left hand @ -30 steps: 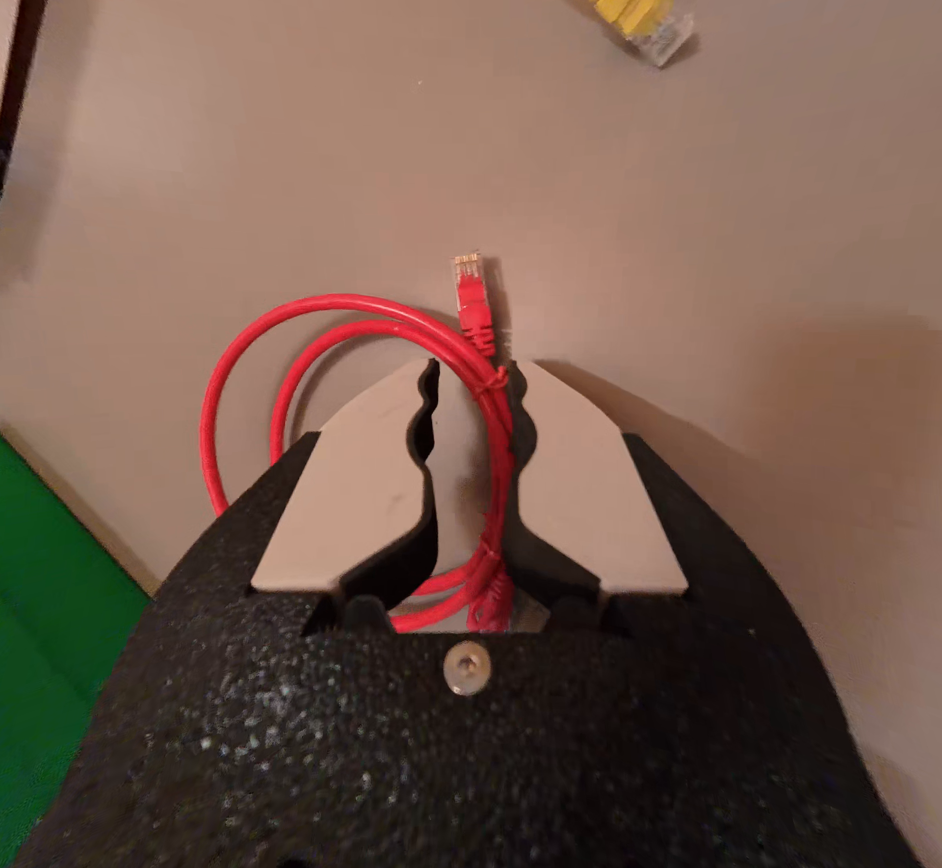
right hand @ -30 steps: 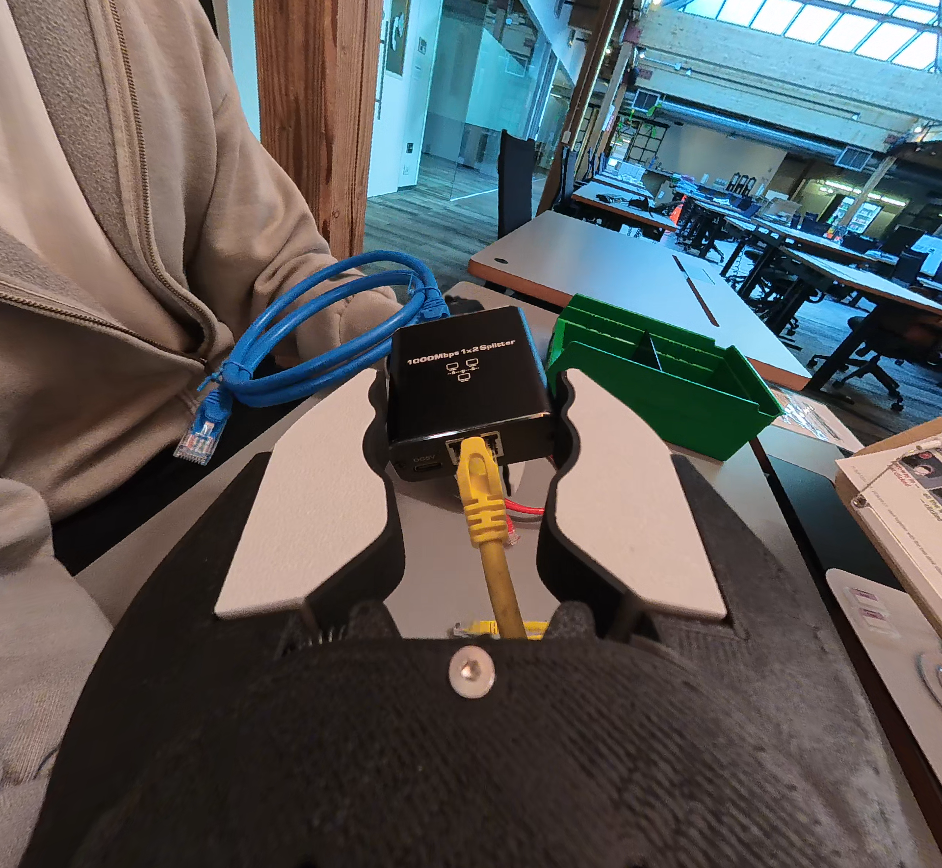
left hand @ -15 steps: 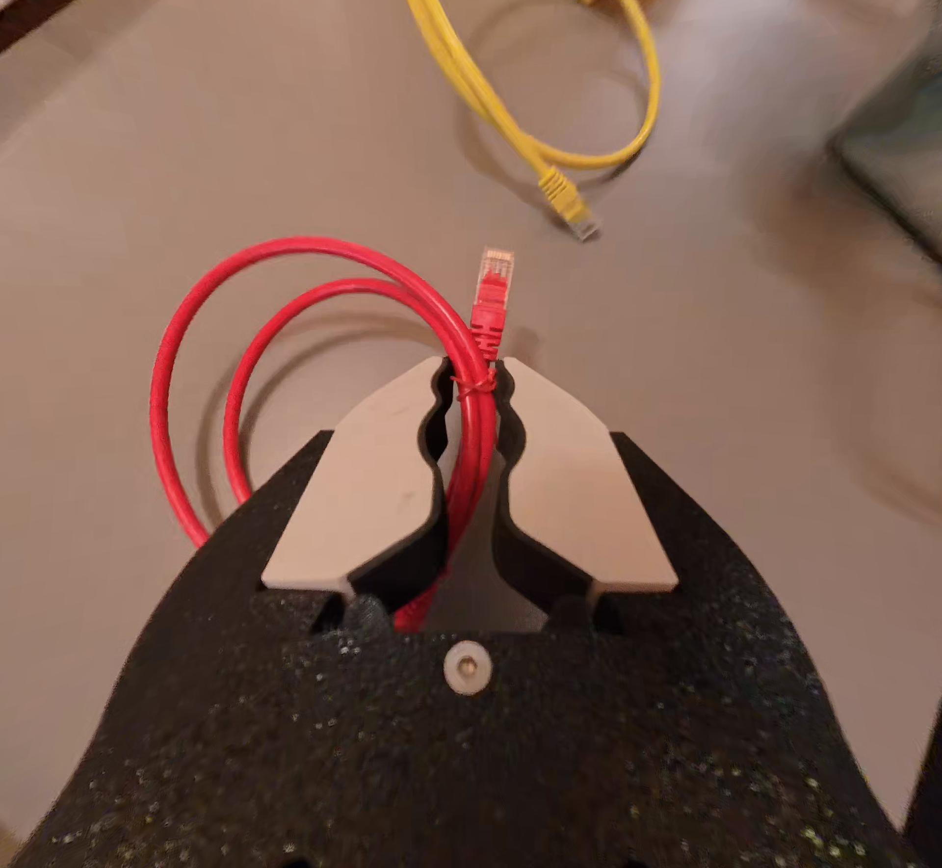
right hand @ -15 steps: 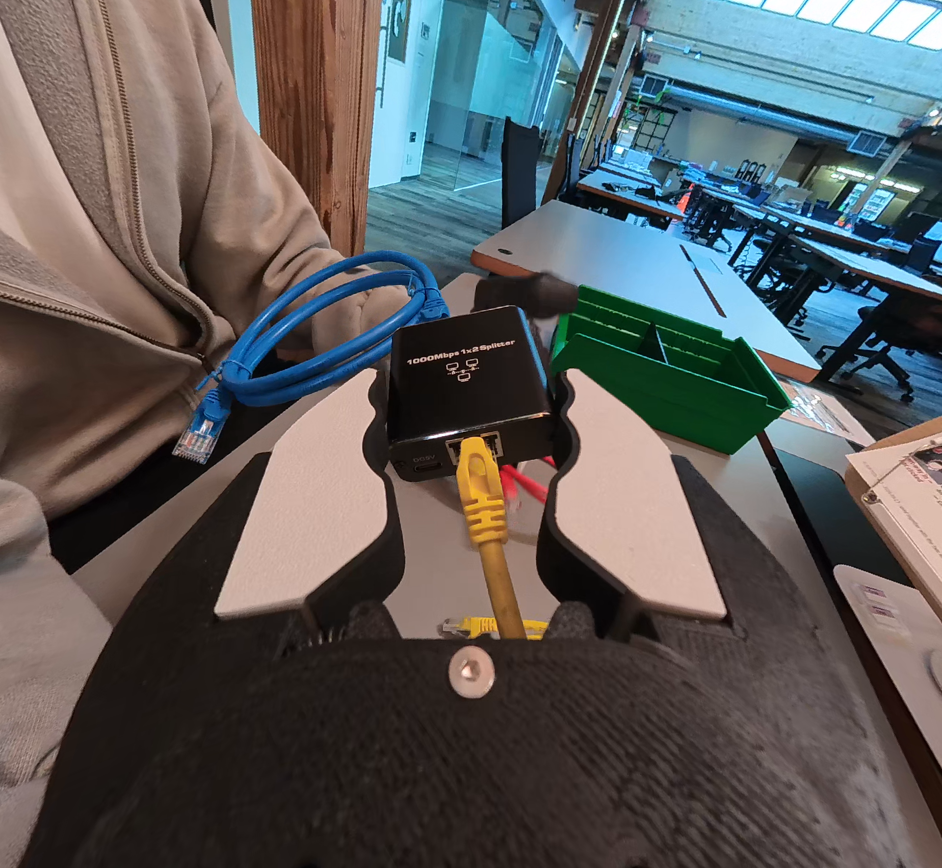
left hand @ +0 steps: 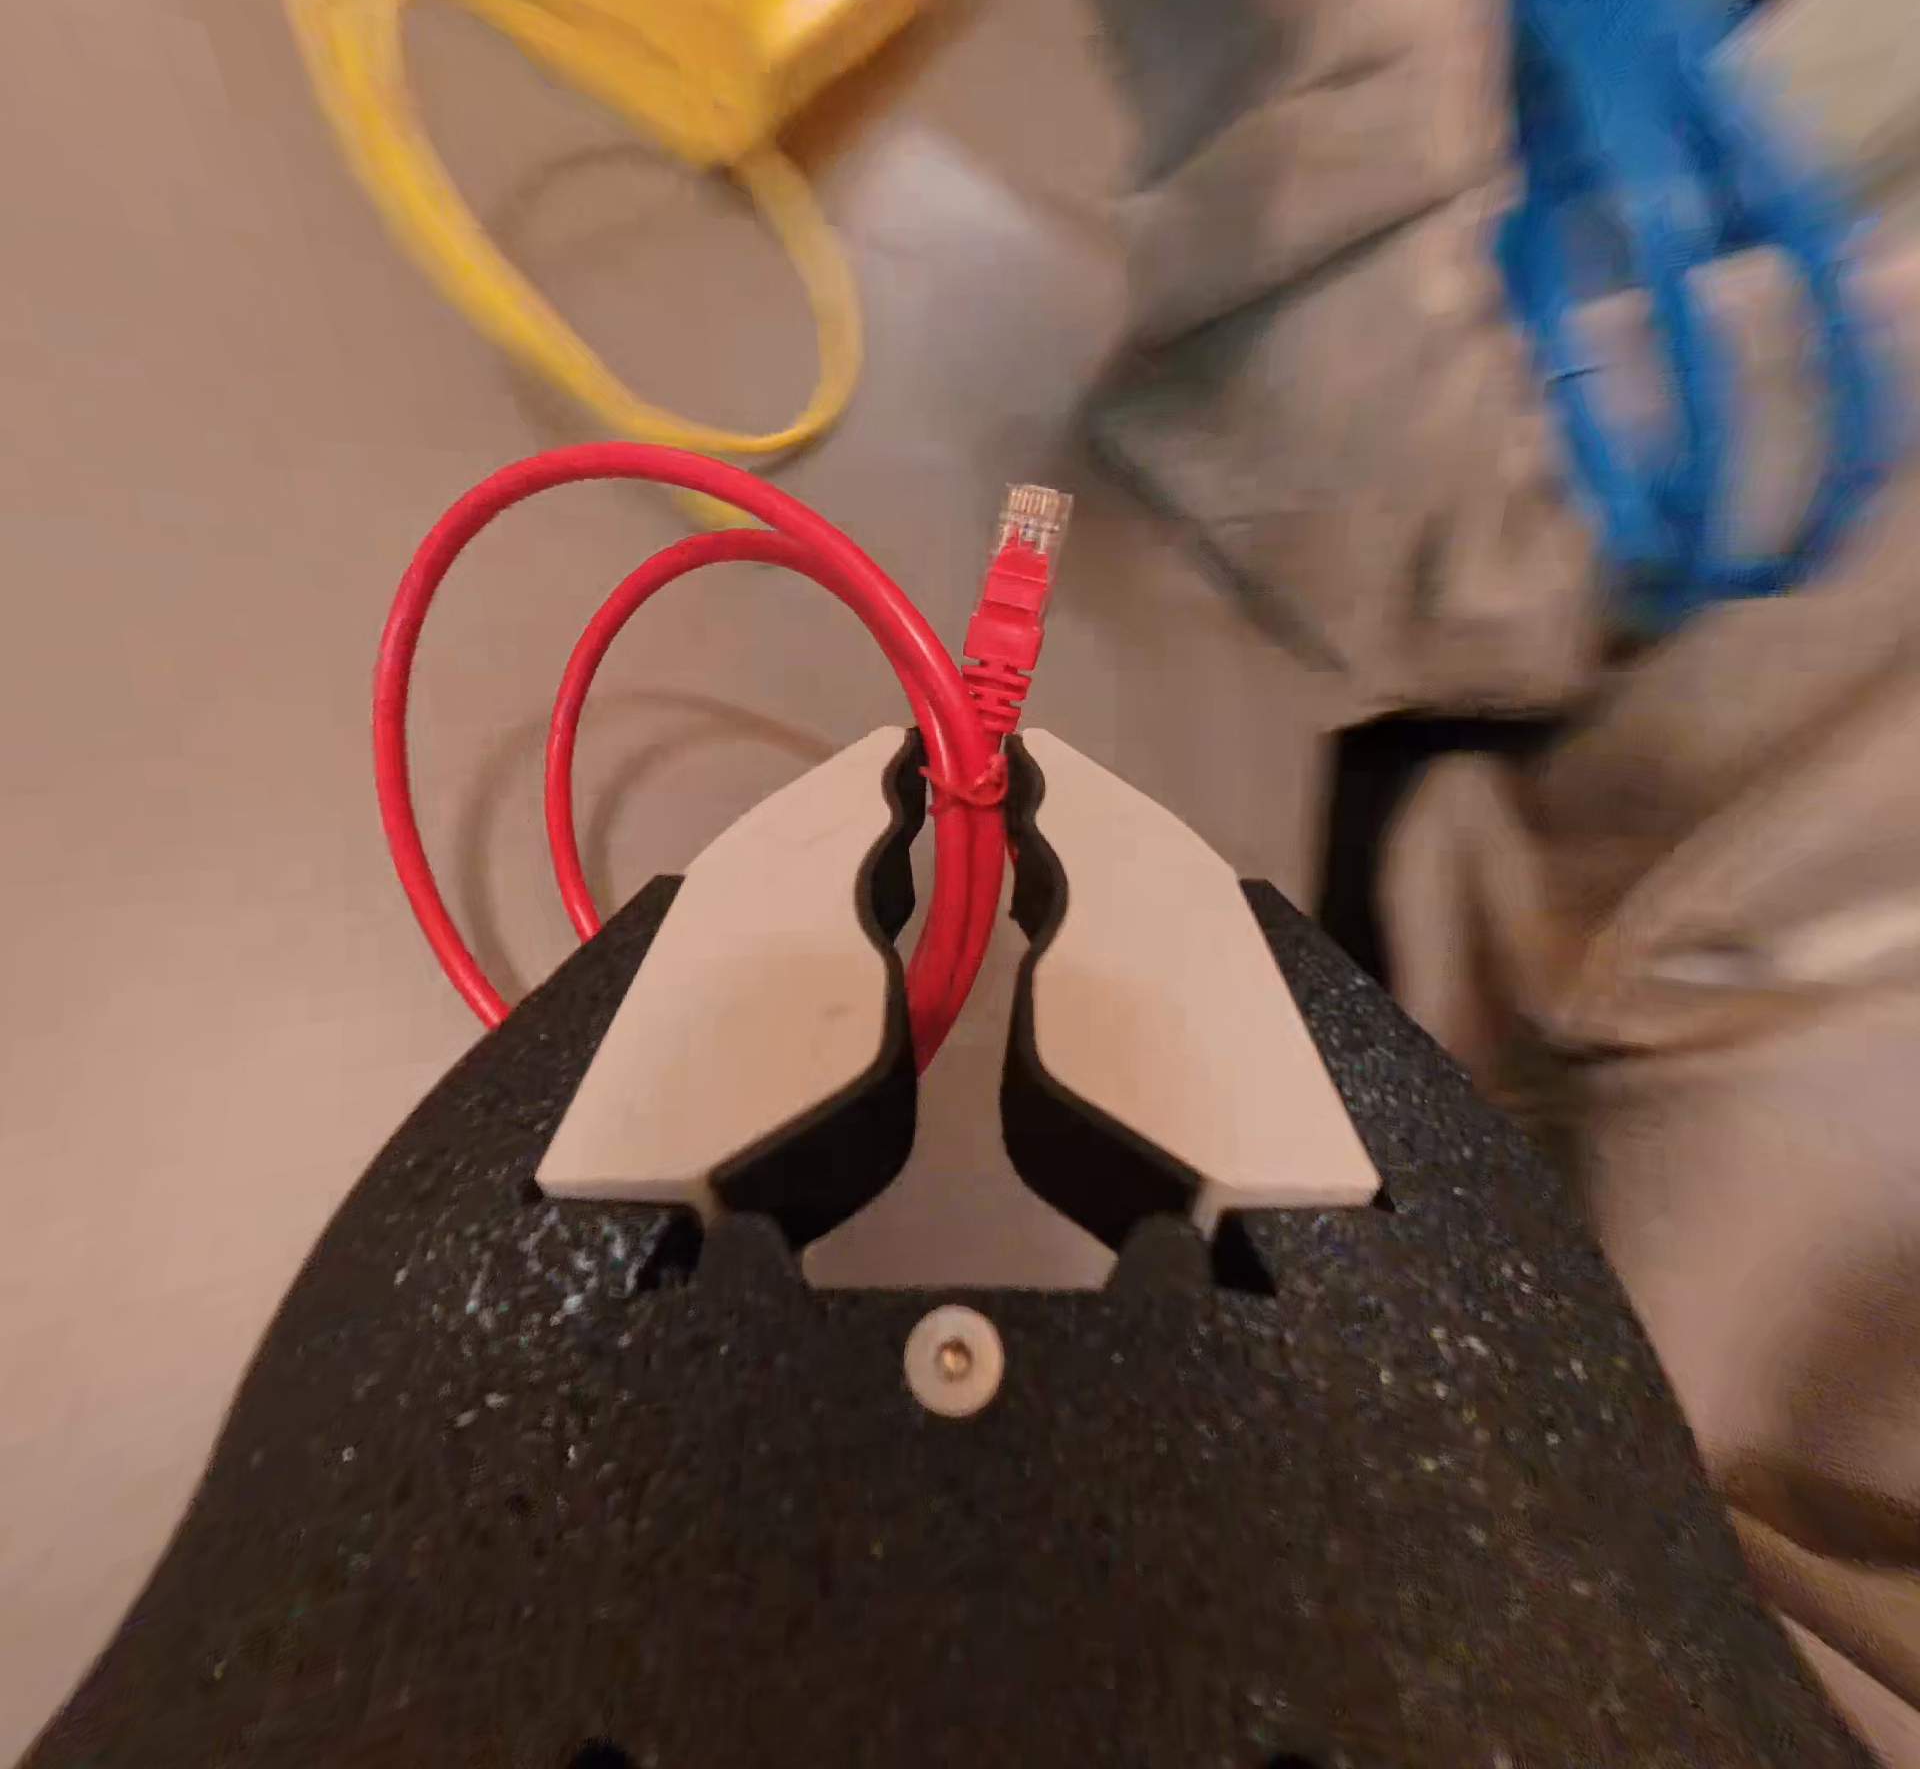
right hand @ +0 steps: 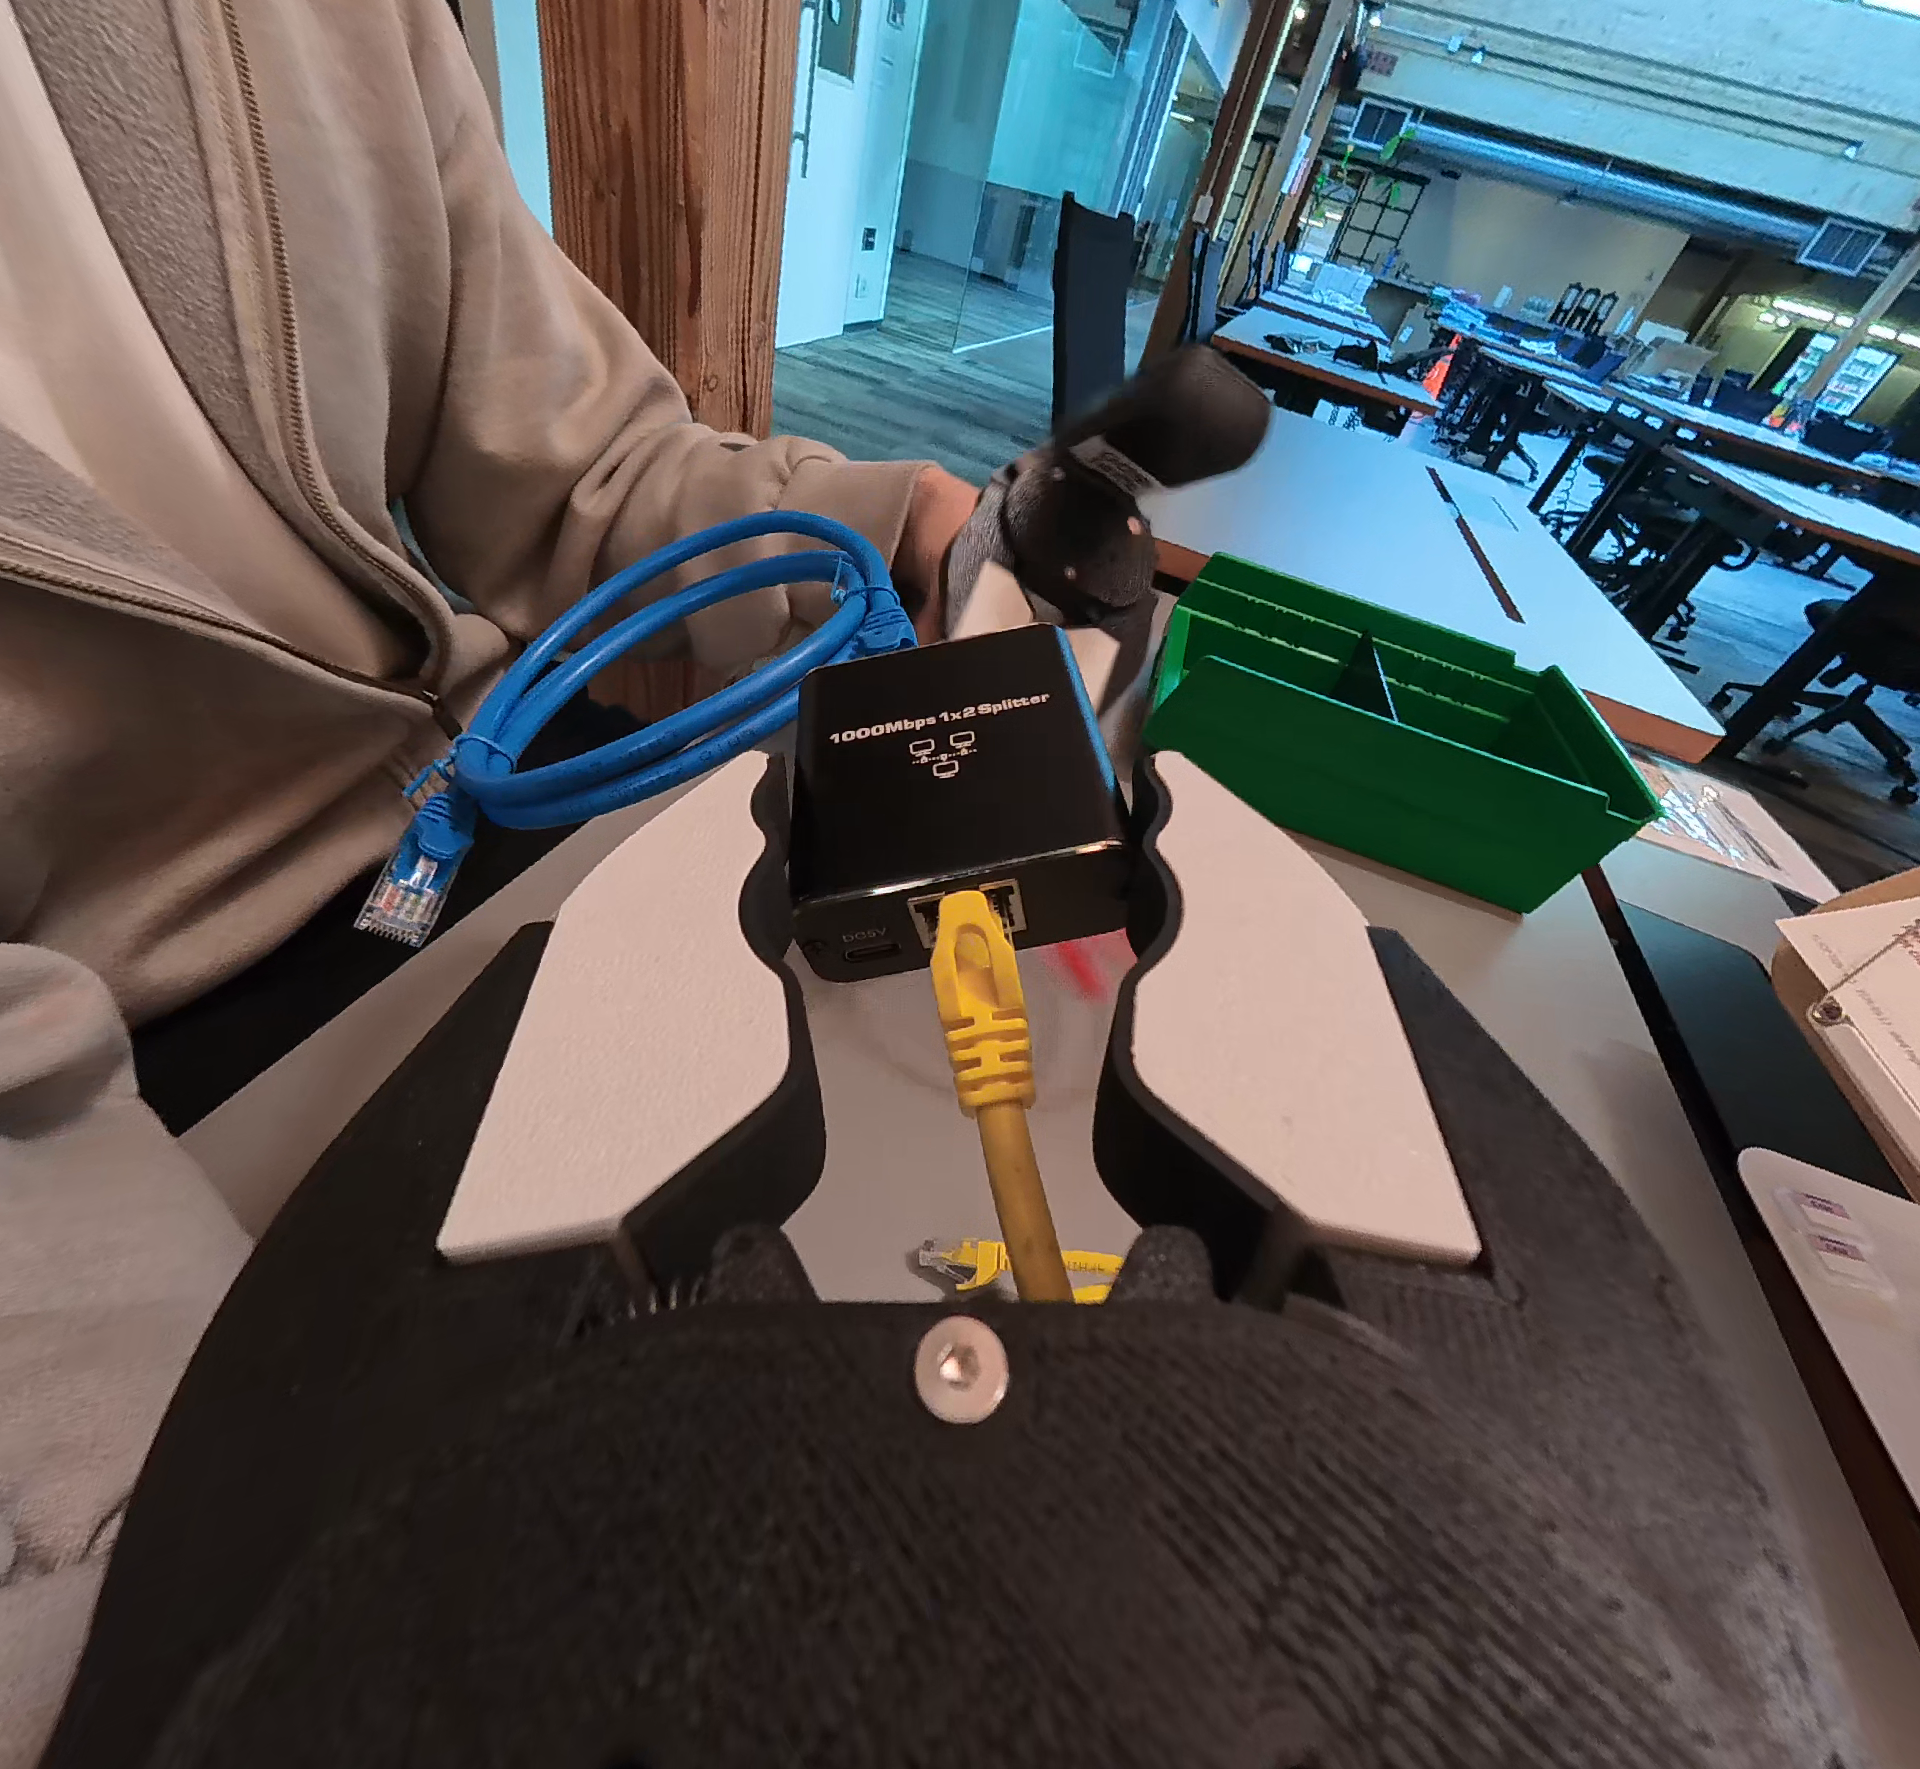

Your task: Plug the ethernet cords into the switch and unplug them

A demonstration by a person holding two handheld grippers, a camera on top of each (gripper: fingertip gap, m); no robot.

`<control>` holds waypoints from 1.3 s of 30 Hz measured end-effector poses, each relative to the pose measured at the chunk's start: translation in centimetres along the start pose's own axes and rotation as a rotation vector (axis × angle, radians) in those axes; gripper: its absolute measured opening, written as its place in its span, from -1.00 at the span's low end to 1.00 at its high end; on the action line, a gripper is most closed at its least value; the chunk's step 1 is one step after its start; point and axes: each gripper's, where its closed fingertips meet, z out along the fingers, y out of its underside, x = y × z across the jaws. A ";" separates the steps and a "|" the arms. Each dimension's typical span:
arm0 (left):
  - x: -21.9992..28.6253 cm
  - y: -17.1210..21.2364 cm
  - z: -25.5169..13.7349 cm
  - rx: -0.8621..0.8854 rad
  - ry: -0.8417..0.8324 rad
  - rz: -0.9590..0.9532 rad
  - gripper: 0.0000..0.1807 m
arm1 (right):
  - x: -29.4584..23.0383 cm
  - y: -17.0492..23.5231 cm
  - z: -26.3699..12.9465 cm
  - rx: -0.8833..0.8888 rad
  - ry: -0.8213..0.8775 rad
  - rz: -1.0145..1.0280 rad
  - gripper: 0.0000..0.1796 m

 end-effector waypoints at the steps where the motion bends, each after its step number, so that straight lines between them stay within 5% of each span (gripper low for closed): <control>1: 1.9 -0.7 -0.2 0.053 0.159 -0.050 -0.85 | -0.1 -0.1 -0.1 0.004 -0.002 -0.003 -0.30; 5: 5.2 -1.5 -1.6 0.139 0.743 -0.374 -0.85 | -0.3 -0.4 -0.3 0.022 -0.009 -0.002 -0.30; 8: 2.5 0.3 -0.9 0.106 0.802 -0.529 -0.84 | -0.2 0.0 -0.1 0.003 -0.009 0.004 -0.29; 10: -0.2 0.6 -1.1 0.134 0.698 -0.565 -0.85 | -0.2 0.2 0.0 -0.006 -0.013 0.006 -0.30; 14: -8.0 3.4 -0.7 0.043 0.127 -0.479 -0.78 | -0.2 0.2 -0.1 0.003 -0.014 0.010 -0.29; 17: -9.9 3.7 -0.8 0.001 -0.115 -0.424 -0.62 | -0.1 0.3 -0.1 0.000 -0.012 0.014 -0.29; 24: -13.4 8.2 -0.8 -0.416 -0.624 -0.170 -0.58 | -0.2 0.5 0.1 -0.012 -0.019 0.016 -0.30; 32: -13.3 7.4 0.3 -0.347 -0.664 -0.242 -0.77 | -0.2 0.4 0.0 -0.004 -0.022 0.016 -0.29; 39: -13.2 6.8 1.8 -0.368 -0.563 0.031 -0.86 | -0.4 0.4 0.3 -0.011 -0.034 0.011 -0.30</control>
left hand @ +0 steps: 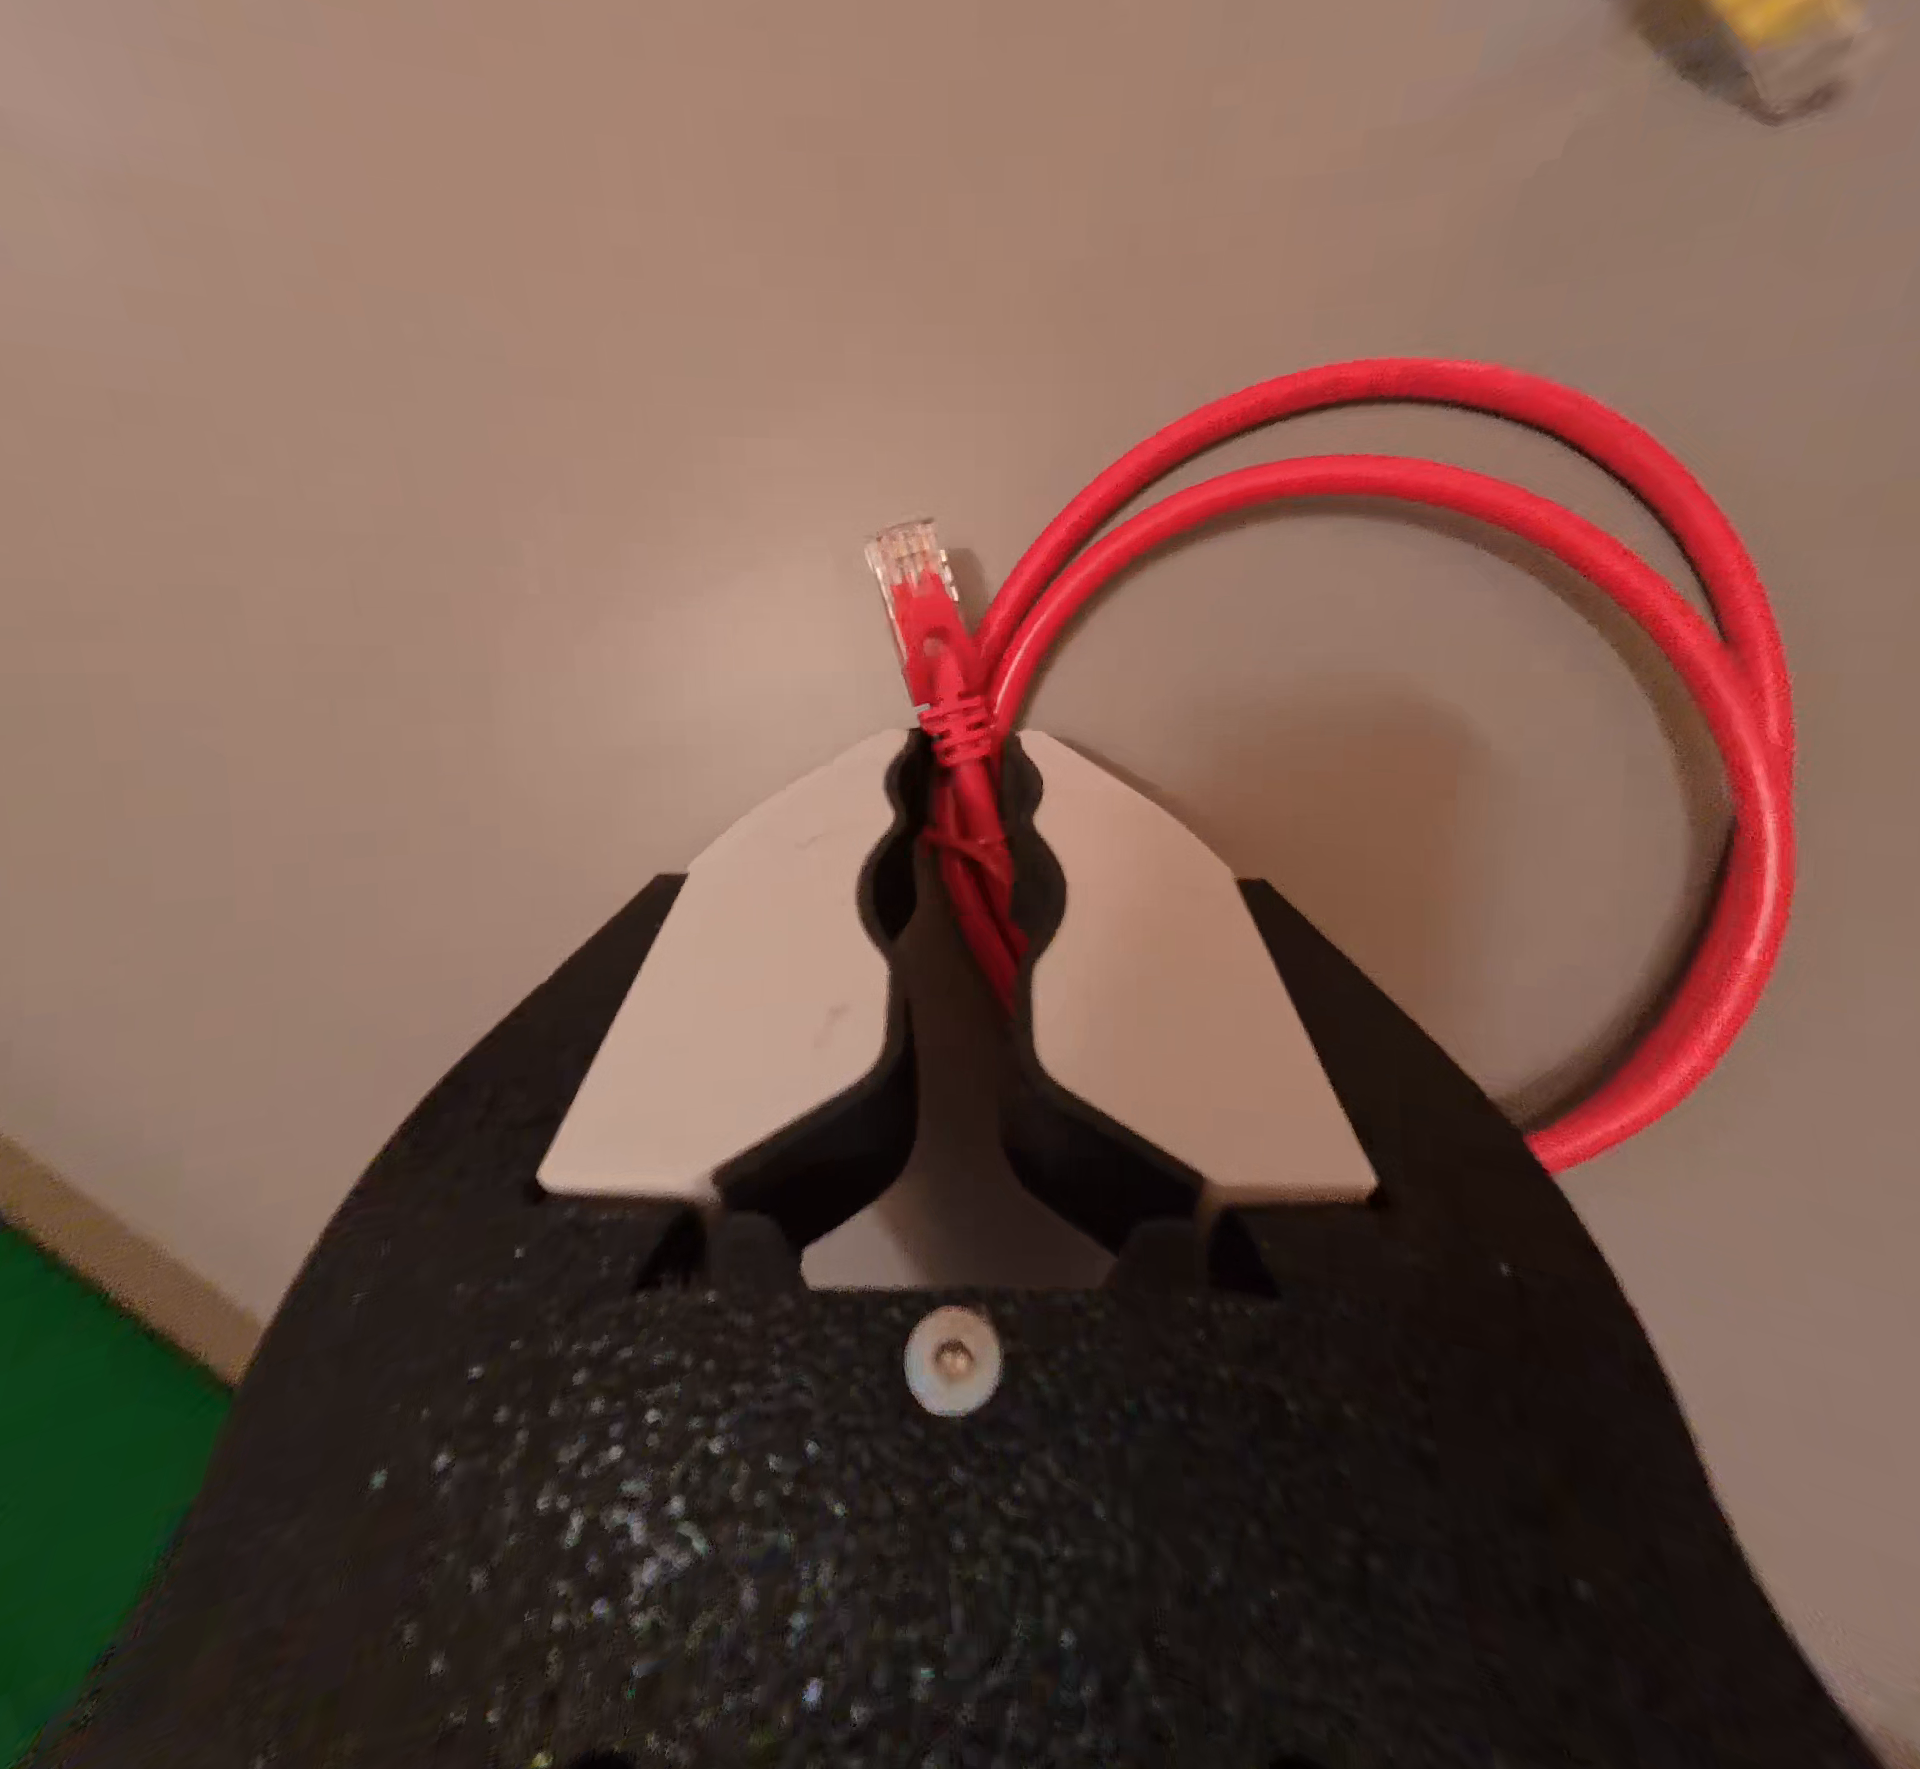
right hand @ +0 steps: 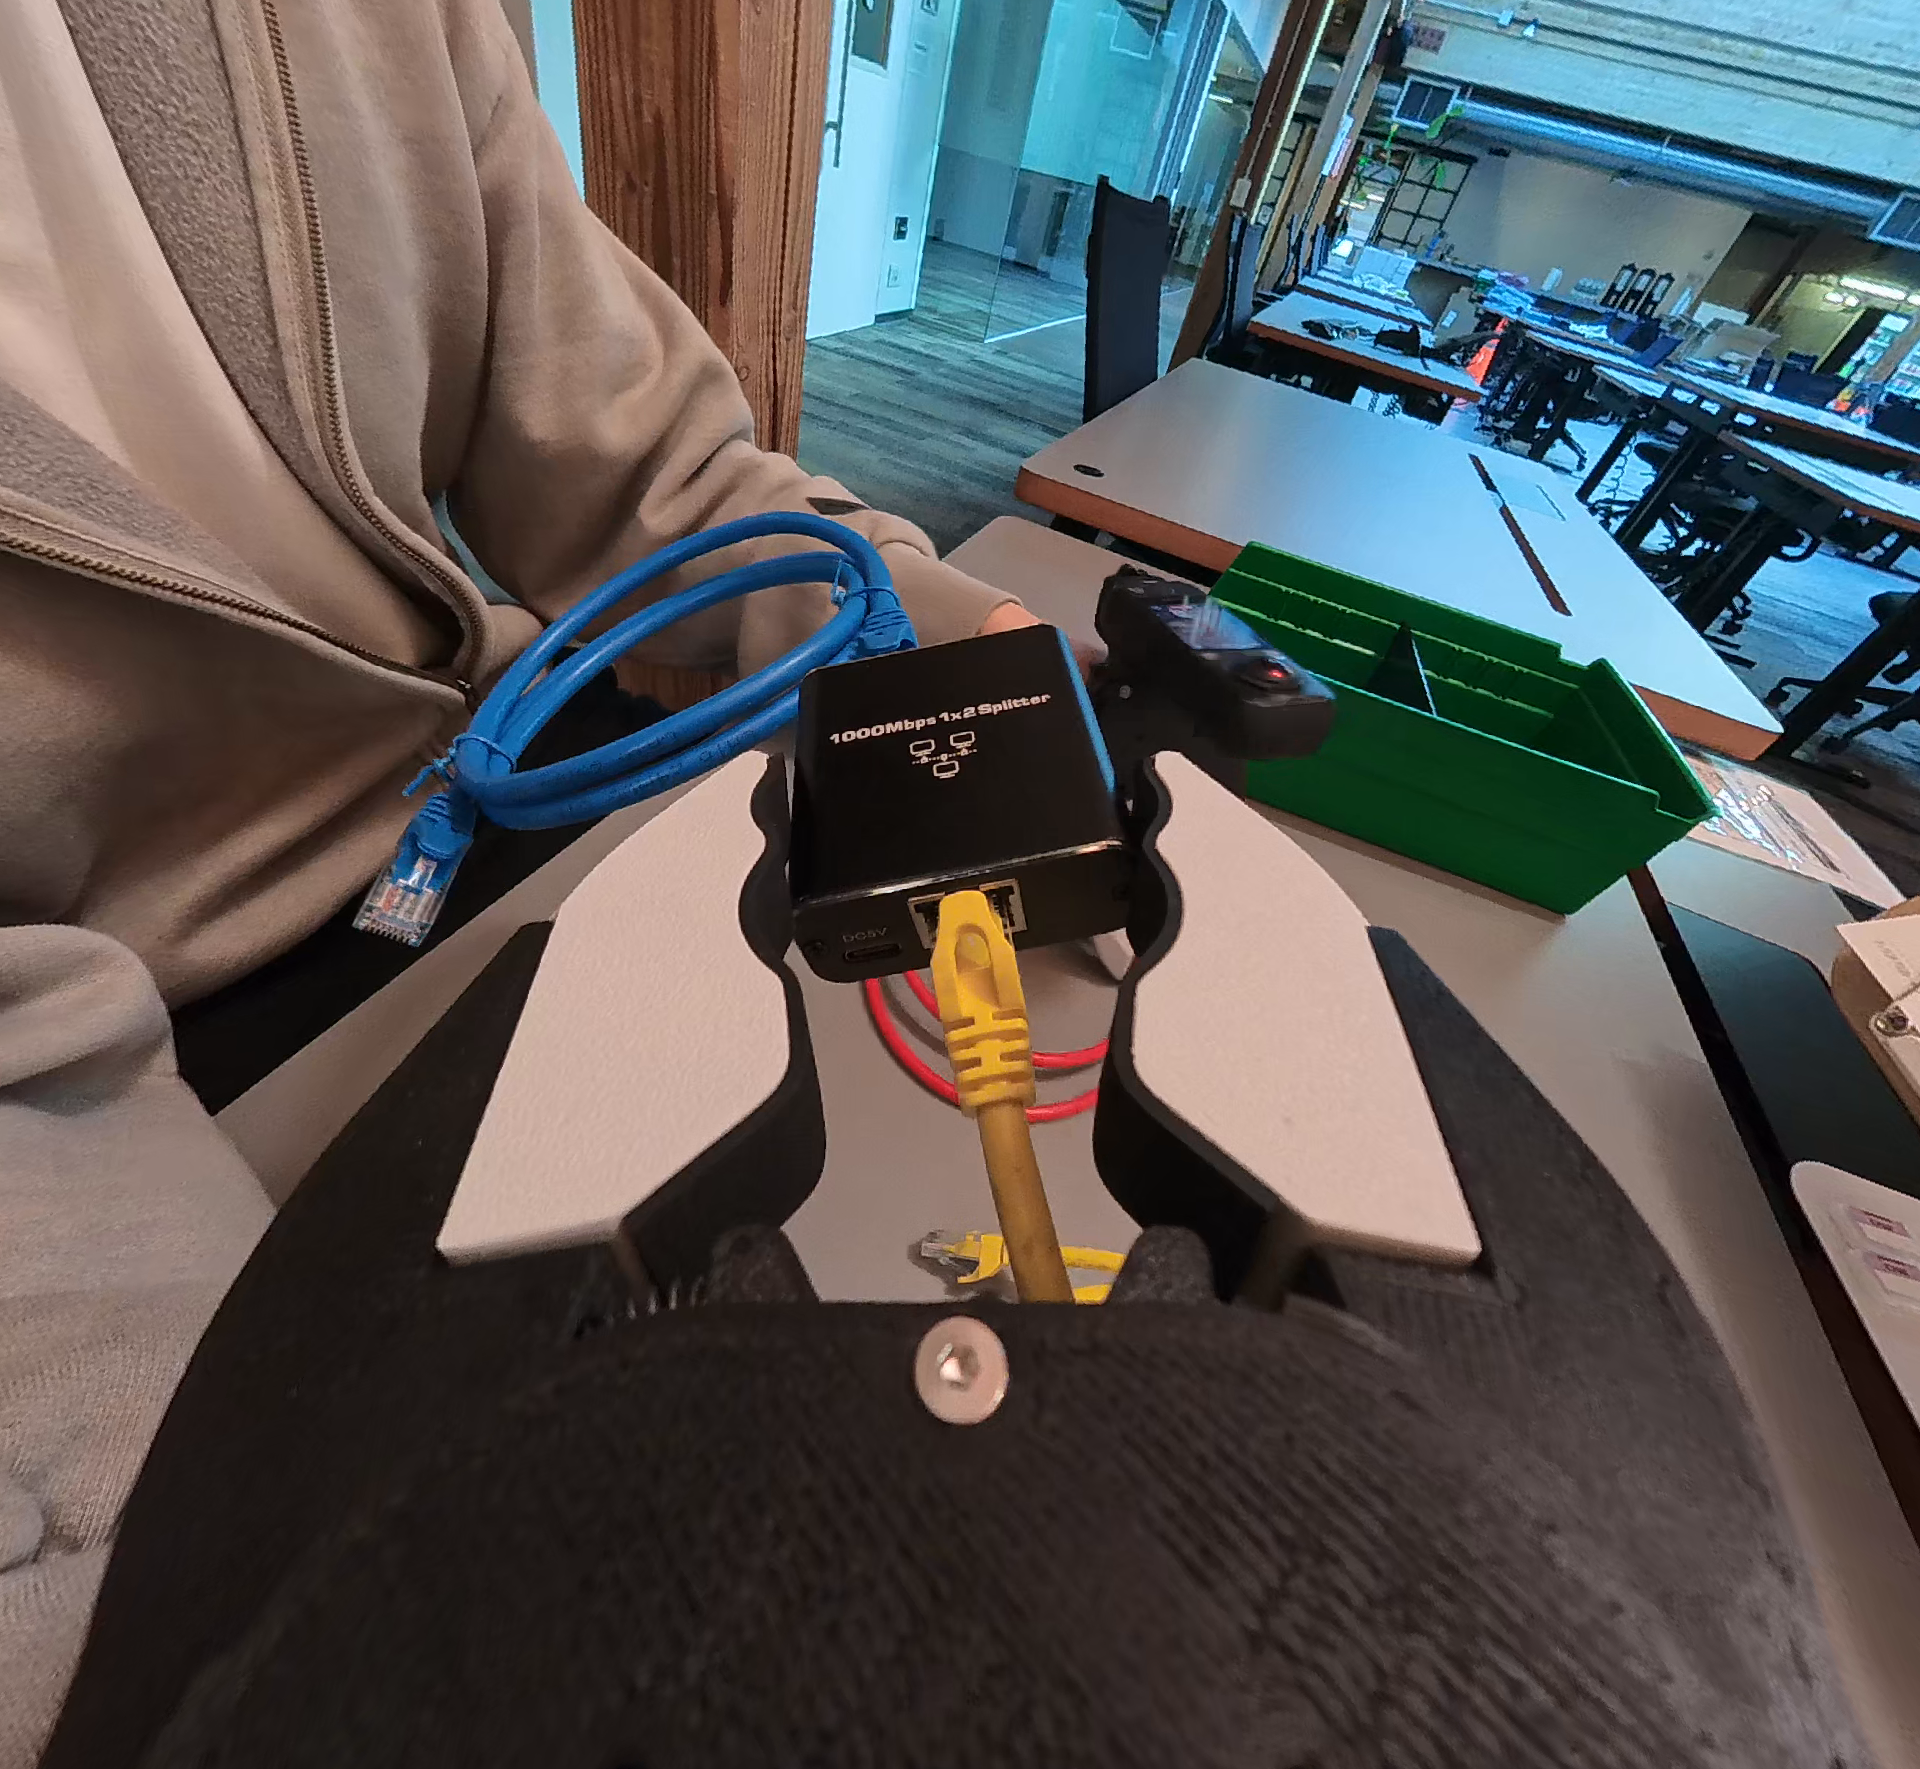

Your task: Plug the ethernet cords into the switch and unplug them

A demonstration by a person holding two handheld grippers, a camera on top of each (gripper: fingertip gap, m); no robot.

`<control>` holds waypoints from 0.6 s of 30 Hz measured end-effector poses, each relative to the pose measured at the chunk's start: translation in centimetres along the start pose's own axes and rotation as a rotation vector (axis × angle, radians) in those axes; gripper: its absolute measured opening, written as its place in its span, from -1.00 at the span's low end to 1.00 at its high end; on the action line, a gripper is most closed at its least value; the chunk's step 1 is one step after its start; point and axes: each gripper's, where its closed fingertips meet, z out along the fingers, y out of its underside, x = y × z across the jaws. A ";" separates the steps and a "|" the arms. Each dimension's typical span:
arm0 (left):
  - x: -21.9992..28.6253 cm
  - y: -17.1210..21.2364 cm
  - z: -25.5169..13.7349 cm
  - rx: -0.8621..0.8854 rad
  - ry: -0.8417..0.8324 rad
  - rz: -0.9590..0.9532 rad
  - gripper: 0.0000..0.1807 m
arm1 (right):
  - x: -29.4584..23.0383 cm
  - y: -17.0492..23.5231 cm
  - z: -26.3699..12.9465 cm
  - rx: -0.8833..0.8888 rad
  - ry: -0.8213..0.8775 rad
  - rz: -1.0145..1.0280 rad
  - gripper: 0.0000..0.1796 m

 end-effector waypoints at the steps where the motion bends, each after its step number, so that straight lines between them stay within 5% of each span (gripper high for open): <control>1: 0.5 -0.2 0.0 0.019 0.034 0.044 -0.87 | 0.0 0.0 0.0 0.001 0.000 0.002 -0.30; 12: 5.1 -1.6 -2.4 0.162 0.303 0.353 -0.88 | 0.2 0.3 0.4 -0.006 -0.010 0.010 -0.29; 18: 6.0 -2.3 -3.1 0.202 0.323 0.333 -0.89 | 0.4 0.9 0.8 -0.036 -0.008 0.019 -0.29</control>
